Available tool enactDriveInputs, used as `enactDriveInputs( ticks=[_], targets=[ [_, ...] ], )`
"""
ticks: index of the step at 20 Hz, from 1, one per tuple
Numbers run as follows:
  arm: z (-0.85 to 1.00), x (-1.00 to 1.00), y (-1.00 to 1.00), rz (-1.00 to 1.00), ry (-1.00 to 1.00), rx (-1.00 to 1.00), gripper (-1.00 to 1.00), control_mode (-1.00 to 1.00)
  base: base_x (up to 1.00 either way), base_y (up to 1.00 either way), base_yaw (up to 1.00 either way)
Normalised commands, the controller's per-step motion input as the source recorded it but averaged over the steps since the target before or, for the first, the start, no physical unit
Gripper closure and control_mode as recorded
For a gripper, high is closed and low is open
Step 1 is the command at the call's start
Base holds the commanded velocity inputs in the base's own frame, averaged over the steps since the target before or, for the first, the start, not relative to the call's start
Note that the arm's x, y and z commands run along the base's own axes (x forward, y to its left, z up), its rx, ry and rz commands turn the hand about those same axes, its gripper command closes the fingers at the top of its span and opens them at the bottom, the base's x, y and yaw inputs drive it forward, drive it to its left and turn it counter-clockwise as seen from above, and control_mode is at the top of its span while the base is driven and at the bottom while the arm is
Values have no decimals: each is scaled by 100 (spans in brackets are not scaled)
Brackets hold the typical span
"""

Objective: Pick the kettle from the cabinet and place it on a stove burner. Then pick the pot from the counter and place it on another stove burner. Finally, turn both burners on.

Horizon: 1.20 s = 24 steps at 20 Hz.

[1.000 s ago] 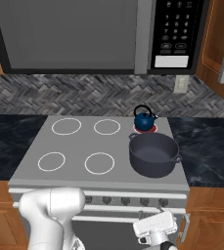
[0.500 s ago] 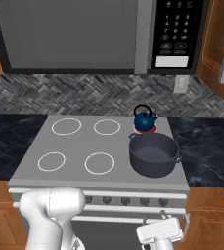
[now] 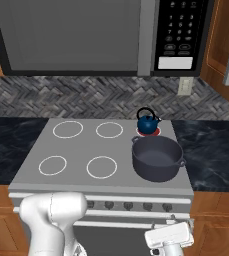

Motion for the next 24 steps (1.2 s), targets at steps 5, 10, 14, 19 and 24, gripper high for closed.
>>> enactDriveInputs(
  ticks=[5, 10, 14, 19, 24],
  targets=[
    [0, 31, -7, 0, 12, 10, -100, -100, 0, 0, 0],
    [0, 20, -15, 0, 10, 12, -100, -100, 0, 0, 0],
    [0, 11, -5, 0, 15, 19, -100, -100, 0, 0, 0],
    [0, 13, 0, 2, 17, 16, -100, -100, 0, 0, 0],
    [0, 18, 0, 1, 12, 11, -100, -100, 0, 0, 0]
  ],
)
